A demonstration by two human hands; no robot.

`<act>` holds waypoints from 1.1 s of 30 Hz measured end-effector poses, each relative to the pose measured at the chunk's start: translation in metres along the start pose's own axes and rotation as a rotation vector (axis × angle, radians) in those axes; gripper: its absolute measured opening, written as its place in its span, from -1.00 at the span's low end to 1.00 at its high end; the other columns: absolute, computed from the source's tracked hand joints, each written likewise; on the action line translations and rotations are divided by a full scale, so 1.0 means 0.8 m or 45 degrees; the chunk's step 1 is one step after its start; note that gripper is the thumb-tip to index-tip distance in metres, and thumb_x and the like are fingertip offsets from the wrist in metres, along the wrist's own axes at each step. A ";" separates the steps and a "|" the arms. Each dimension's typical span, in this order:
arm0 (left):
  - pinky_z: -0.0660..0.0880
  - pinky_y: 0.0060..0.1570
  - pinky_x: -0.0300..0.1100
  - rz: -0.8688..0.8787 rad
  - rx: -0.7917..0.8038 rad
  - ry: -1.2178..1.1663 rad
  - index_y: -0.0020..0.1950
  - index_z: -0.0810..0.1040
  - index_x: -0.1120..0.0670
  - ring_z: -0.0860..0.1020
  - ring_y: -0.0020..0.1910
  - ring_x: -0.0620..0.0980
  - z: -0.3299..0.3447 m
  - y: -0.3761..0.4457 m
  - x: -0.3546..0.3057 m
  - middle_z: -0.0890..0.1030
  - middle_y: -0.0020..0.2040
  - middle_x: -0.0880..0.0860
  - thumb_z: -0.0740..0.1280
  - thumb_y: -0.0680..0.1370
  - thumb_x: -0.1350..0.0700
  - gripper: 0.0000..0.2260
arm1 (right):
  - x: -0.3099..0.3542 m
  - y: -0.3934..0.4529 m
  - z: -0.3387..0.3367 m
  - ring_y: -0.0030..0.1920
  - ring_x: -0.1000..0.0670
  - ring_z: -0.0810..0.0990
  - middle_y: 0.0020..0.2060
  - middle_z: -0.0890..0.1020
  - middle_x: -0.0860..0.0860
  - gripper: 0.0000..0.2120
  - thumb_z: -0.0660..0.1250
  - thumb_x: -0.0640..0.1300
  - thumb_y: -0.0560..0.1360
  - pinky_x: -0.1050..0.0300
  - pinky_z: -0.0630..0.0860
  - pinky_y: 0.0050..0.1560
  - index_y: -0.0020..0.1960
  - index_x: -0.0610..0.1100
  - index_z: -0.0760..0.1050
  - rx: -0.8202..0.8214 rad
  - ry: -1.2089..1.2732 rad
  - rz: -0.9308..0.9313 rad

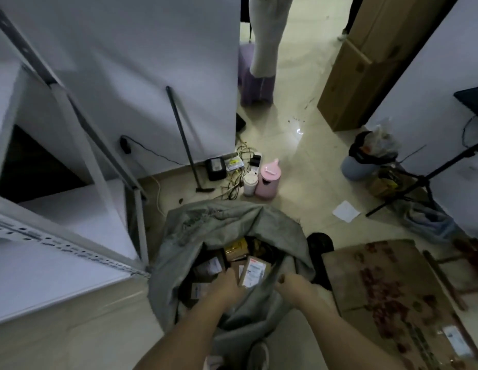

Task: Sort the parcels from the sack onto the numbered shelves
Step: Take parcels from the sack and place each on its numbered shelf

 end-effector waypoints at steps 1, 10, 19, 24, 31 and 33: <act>0.40 0.15 -0.06 -0.025 0.009 0.017 0.33 0.35 0.09 0.47 0.22 0.16 0.007 0.015 0.005 0.46 0.28 0.14 0.22 0.53 -0.12 -0.55 | -0.002 0.019 0.005 0.16 -0.13 0.55 0.15 0.58 -0.10 -0.71 0.14 0.02 0.60 0.11 0.44 0.06 0.17 -0.09 0.51 -0.004 0.013 -0.002; 0.42 0.18 -0.04 -0.008 -0.007 -0.022 0.42 0.30 0.05 0.45 0.25 0.13 0.100 0.209 0.043 0.40 0.33 0.13 0.22 0.48 -0.26 -0.39 | -0.048 0.239 0.095 0.26 -0.13 0.48 0.27 0.49 -0.13 -0.61 0.22 -0.05 0.56 0.08 0.42 0.20 0.34 -0.17 0.34 -0.040 0.152 0.007; 0.34 0.32 0.02 0.068 -0.067 -0.035 0.55 0.09 -0.01 0.31 0.40 0.12 0.191 0.381 0.073 0.23 0.50 0.09 0.26 0.48 -0.13 -0.31 | -0.066 0.401 0.147 0.50 -0.14 0.17 0.54 0.05 -0.16 -0.26 0.28 -0.18 0.56 0.09 0.18 0.42 0.57 -0.21 -0.09 -0.315 0.679 -0.071; 0.35 0.31 0.00 0.062 0.006 -0.239 0.56 0.02 -0.08 0.33 0.40 0.11 0.231 0.421 0.084 0.23 0.50 0.04 0.30 0.44 -0.15 -0.24 | -0.117 0.425 0.190 0.40 -0.23 0.34 0.47 0.24 -0.23 -0.27 0.23 0.00 0.59 -0.01 0.30 0.34 0.57 -0.21 -0.09 -0.307 0.840 0.247; 0.48 0.21 0.00 -0.241 -0.041 -0.870 0.23 0.41 -0.04 0.57 0.10 0.02 0.244 0.427 0.110 0.59 0.19 0.04 0.30 0.53 0.09 -0.73 | -0.131 0.456 0.246 0.25 -0.19 0.52 0.27 0.54 -0.15 -0.26 0.24 0.18 0.31 -0.11 0.41 0.32 0.40 -0.17 0.37 -0.045 1.029 0.266; 0.53 0.17 0.03 -0.315 -0.043 -1.142 0.14 0.45 -0.05 0.60 0.05 0.04 0.242 0.414 0.114 0.59 0.16 0.08 0.26 0.57 0.00 -0.84 | -0.110 0.430 0.223 0.31 -0.17 0.45 0.34 0.47 -0.14 -0.40 0.26 0.08 0.45 -0.08 0.36 0.36 0.42 -0.17 0.37 -0.088 0.986 0.219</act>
Point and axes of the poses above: each hand's wrist, its own y-axis towards the middle knuckle, its own z-axis out of the palm, x = y × z, the point moved 9 cm from there along y, towards the middle knuckle
